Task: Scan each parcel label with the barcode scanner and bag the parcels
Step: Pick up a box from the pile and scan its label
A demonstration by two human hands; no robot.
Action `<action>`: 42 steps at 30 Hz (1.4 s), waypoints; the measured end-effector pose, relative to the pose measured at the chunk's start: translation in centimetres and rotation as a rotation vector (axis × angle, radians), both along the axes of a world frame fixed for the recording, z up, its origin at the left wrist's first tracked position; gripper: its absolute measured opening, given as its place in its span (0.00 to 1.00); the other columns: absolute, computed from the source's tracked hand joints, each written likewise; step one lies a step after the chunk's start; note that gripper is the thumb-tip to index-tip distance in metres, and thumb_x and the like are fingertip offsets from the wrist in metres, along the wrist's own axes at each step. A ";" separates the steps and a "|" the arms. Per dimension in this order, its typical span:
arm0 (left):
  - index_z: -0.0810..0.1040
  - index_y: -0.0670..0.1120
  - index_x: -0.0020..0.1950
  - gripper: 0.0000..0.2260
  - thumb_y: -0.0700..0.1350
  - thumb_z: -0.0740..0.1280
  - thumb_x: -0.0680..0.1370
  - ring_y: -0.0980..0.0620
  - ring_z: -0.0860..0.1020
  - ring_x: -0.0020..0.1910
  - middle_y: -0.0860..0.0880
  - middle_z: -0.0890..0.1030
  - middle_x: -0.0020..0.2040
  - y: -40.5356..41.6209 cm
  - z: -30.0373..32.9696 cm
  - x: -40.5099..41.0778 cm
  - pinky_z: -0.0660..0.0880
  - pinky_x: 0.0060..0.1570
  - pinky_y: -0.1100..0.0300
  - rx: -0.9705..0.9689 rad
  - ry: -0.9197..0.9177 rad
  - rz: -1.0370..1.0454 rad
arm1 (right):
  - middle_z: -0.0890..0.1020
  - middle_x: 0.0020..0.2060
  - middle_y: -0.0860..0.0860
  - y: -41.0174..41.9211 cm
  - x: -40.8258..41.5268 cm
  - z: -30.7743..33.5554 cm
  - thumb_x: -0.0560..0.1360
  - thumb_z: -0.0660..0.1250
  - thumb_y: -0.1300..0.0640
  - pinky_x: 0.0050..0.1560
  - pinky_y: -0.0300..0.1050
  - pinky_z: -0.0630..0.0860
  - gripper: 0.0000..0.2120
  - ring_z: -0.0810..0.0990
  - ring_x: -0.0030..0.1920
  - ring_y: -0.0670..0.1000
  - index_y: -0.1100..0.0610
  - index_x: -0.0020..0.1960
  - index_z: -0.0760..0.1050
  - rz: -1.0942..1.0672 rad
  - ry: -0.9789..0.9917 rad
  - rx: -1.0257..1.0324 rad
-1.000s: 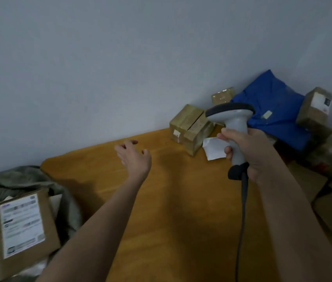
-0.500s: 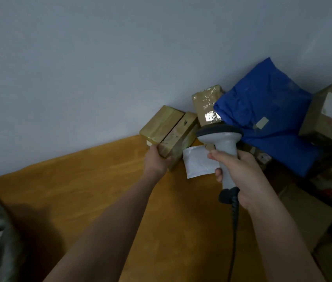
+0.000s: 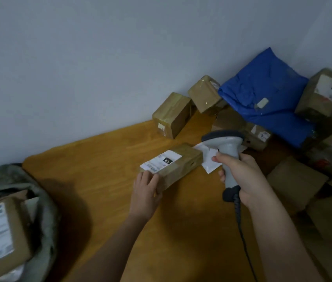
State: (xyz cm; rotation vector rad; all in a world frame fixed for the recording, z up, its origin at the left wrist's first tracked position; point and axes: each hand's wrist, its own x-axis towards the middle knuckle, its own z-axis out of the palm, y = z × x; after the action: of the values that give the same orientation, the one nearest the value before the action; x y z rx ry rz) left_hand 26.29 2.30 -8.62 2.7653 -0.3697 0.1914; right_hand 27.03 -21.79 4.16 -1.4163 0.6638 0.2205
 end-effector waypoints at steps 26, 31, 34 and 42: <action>0.82 0.46 0.52 0.15 0.34 0.69 0.68 0.41 0.76 0.54 0.43 0.76 0.57 14.0 -3.3 -18.2 0.74 0.53 0.46 0.228 0.149 0.215 | 0.79 0.45 0.57 11.6 -18.1 -1.2 0.78 0.68 0.56 0.29 0.40 0.71 0.09 0.74 0.28 0.46 0.61 0.55 0.76 0.223 0.089 -0.191; 0.74 0.35 0.57 0.10 0.37 0.61 0.78 0.36 0.75 0.54 0.36 0.75 0.58 12.7 -2.3 -18.2 0.72 0.52 0.49 -0.430 0.516 0.769 | 0.76 0.39 0.52 12.6 -16.9 -3.6 0.80 0.66 0.55 0.26 0.35 0.71 0.06 0.75 0.30 0.46 0.56 0.54 0.75 0.317 0.064 -0.237; 0.74 0.37 0.62 0.15 0.46 0.63 0.81 0.42 0.77 0.53 0.40 0.79 0.55 10.8 -3.1 -19.5 0.74 0.51 0.53 -0.791 0.772 0.892 | 0.76 0.39 0.51 14.2 -15.1 -6.1 0.80 0.65 0.55 0.27 0.35 0.72 0.08 0.75 0.31 0.46 0.56 0.58 0.73 0.407 0.072 -0.200; 0.73 0.42 0.64 0.19 0.51 0.67 0.78 0.48 0.77 0.51 0.46 0.78 0.53 8.3 -4.4 -21.1 0.75 0.48 0.55 -1.274 0.950 0.988 | 0.78 0.39 0.50 14.8 -14.2 -10.2 0.80 0.65 0.55 0.31 0.37 0.73 0.03 0.76 0.30 0.45 0.51 0.53 0.73 0.555 0.140 -0.110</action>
State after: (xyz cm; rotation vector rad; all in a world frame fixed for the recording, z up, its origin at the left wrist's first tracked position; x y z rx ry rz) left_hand 5.22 10.57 -13.04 1.2826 1.0042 -0.4834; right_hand 12.86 -7.00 -6.01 -1.6818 0.3853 0.7337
